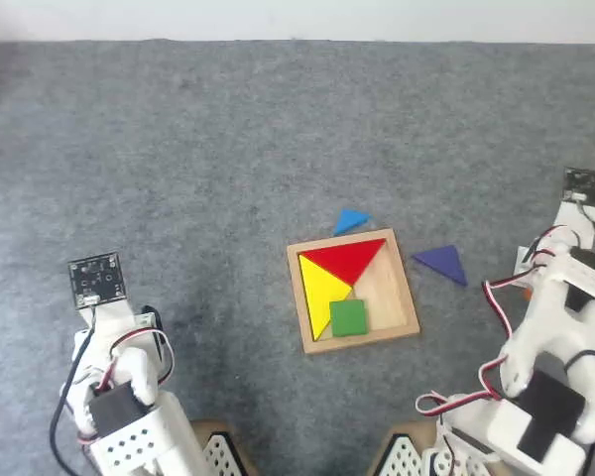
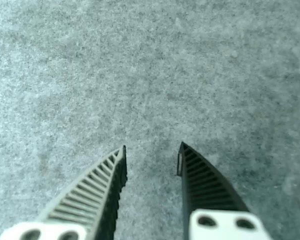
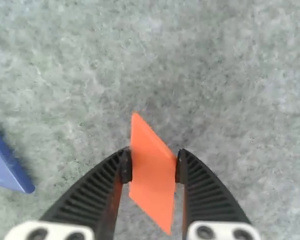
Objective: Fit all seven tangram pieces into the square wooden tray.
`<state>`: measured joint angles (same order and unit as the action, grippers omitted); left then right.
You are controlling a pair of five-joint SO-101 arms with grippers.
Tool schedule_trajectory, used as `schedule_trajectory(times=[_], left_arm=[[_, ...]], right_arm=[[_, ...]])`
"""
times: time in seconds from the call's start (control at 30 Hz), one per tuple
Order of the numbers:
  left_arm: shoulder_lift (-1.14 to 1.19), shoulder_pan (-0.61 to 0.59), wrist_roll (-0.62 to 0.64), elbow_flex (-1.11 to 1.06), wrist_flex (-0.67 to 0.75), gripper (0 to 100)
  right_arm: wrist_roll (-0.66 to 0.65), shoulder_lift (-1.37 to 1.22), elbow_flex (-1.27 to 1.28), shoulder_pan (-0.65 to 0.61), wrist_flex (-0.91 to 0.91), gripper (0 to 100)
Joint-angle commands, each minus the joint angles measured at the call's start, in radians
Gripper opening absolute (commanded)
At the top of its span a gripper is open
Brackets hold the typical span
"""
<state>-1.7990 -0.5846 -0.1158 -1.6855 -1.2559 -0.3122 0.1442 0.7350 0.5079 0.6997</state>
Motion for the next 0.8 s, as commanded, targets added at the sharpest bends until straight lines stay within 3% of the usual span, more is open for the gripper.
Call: schedule_trajectory(times=[0.0, 0.1, 0.43, 0.57, 0.77], left_arm=[[-0.018, -0.006, 0.008, 0.004, -0.005, 17], [-0.018, -0.006, 0.008, 0.004, -0.005, 17], [-0.018, -0.006, 0.008, 0.004, -0.005, 17], [-0.018, -0.006, 0.008, 0.004, -0.005, 17], [-0.018, -0.006, 0.008, 0.004, -0.005, 17]], right_arm=[[-0.028, 0.01, -0.058, 0.002, -0.013, 19.0], [-0.029, 0.01, -0.058, 0.005, -0.019, 23.0], [-0.026, -0.022, -0.086, 0.073, -0.041, 23.2], [-0.052, -0.094, -0.098, 0.143, -0.051, 23.1], [-0.078, -0.272, -0.161, 0.154, -0.077, 23.1]])
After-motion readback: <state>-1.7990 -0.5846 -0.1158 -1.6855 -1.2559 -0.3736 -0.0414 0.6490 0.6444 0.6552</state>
